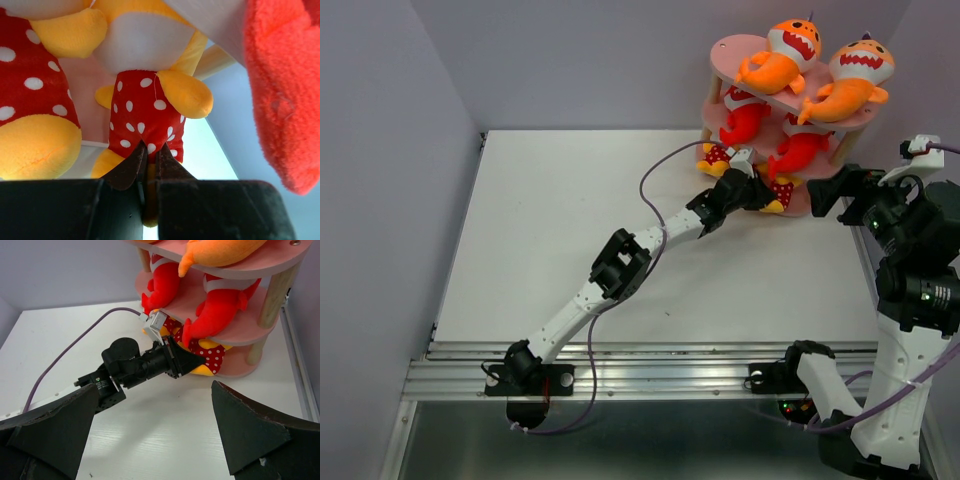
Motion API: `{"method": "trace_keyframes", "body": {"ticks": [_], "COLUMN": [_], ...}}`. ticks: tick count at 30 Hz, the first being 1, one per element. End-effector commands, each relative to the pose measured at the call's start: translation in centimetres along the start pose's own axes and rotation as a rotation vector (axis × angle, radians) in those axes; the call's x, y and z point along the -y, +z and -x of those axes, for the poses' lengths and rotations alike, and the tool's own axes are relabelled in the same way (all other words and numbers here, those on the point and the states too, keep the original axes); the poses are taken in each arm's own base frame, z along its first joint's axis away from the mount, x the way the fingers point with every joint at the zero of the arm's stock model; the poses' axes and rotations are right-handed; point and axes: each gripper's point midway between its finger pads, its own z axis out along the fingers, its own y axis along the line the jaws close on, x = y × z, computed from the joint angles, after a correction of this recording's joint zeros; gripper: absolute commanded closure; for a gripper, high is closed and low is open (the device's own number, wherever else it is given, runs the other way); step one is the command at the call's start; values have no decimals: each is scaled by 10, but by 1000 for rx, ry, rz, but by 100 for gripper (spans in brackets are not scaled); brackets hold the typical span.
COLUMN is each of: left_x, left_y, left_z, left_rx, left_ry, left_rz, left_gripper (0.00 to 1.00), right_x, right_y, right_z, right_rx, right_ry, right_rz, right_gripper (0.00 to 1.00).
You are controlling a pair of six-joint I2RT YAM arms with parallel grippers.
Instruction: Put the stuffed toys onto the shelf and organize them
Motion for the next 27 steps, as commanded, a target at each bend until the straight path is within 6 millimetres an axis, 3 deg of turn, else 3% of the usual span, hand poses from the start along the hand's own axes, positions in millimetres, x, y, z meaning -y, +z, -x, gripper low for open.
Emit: {"method": "trace_keyframes", "body": {"ticks": [1,27], "left_x": [45,45], "left_y": [-3,-3], "left_z": [48,47], "left_rx": [122,118], "left_ry": [-4,-43], "left_rz": [-112,-123], "left_gripper": [91,73], "right_x": [-4,-4], "right_y": [-1,-2], "right_z": [12,14], "right_rx": [58,63], "right_ry": [-13,-11], "right_rz": [20,19], "right_gripper": [0,0]}}
